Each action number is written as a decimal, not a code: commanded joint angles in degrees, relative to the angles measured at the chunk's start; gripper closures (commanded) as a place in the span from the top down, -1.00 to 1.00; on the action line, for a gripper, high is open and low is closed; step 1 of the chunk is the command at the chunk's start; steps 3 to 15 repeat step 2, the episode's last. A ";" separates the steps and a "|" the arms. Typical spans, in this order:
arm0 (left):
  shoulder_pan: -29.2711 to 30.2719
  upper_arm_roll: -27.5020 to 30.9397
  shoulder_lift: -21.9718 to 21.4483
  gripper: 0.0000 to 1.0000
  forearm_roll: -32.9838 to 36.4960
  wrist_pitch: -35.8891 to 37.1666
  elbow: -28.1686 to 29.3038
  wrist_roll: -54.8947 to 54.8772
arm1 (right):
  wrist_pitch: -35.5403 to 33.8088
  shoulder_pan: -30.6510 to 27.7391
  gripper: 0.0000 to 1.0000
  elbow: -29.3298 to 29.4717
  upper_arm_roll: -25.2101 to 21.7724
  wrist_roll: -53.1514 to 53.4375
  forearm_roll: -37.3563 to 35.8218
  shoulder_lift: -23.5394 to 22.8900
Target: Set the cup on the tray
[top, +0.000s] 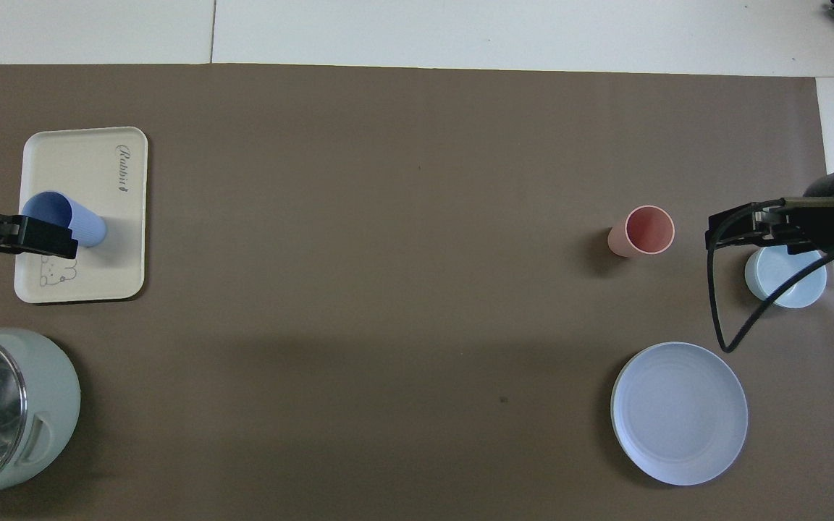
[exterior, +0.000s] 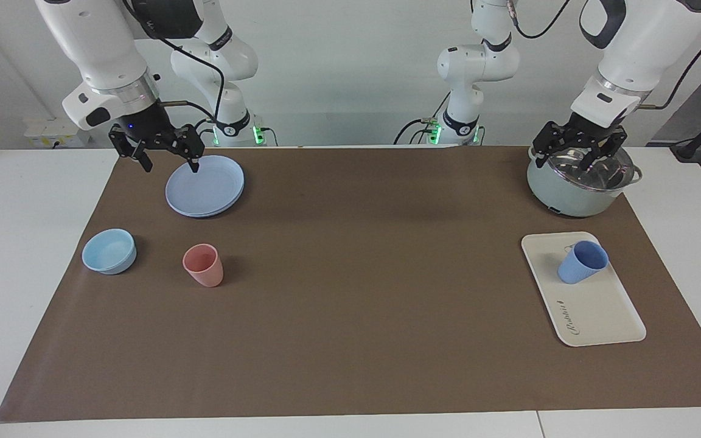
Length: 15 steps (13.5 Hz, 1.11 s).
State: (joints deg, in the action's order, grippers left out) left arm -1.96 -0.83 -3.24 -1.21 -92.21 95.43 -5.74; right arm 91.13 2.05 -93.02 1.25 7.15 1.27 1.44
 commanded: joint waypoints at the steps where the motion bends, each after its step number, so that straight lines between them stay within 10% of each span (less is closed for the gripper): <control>1: -0.24 0.22 -1.24 1.00 0.86 0.54 0.90 0.11 | 1.42 -0.30 0.99 -1.99 0.25 -0.99 -0.04 1.55; 15: -0.24 0.22 -1.24 1.00 0.77 0.54 0.90 0.11 | 1.42 -0.30 0.99 -1.99 0.25 -0.99 -0.04 1.55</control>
